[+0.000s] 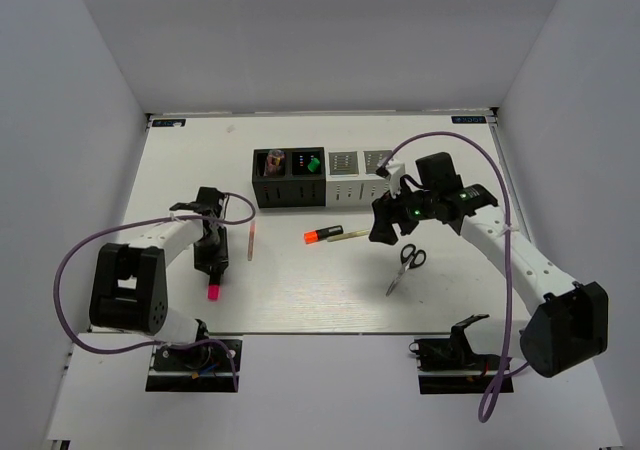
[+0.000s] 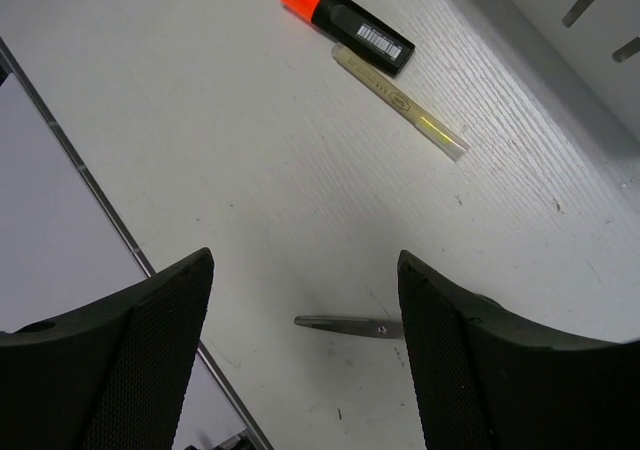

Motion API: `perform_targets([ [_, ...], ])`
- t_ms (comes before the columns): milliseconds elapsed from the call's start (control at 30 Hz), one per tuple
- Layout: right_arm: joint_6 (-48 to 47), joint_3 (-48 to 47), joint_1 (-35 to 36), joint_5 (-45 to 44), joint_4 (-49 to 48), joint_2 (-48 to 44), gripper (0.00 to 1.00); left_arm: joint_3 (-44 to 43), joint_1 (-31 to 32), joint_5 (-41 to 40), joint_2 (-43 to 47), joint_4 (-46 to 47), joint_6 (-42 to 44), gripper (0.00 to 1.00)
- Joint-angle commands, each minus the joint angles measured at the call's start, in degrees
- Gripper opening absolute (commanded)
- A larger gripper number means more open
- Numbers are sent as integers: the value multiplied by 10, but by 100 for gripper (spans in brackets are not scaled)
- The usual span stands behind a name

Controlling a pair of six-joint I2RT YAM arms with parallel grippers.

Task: Sort the stationery into containers
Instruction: Grab a piece of stationery with the left arm

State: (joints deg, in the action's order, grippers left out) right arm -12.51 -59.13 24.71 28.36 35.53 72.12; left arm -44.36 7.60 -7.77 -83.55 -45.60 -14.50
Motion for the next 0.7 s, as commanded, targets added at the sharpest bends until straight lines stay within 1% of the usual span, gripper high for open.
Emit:
perform_targets([
  [0, -9, 3, -4, 18, -8, -21, 77, 1, -3, 4, -6, 24, 22, 45],
  [67, -9, 3, -3, 21, -8, -23, 77, 2, -4, 4, -11, 27, 25, 44],
  [133, -9, 3, -4, 21, -8, -29, 77, 8, -3, 1, -16, 28, 27, 41],
  [267, -11, 4, -4, 25, -6, -33, 77, 10, -2, -10, -30, 24, 30, 41],
  [333, -12, 4, -4, 28, -6, -36, 78, 9, 1, -16, -36, 22, 29, 45],
  [400, -11, 4, -5, 30, -8, -37, 78, 9, 3, -20, -42, 17, 27, 47],
  [500, -11, 4, -5, 29, -6, -40, 79, 9, 6, -29, -48, 13, 26, 51],
  [667, -12, 5, -4, 31, -6, -40, 79, 7, 7, -37, -61, 7, 23, 50],
])
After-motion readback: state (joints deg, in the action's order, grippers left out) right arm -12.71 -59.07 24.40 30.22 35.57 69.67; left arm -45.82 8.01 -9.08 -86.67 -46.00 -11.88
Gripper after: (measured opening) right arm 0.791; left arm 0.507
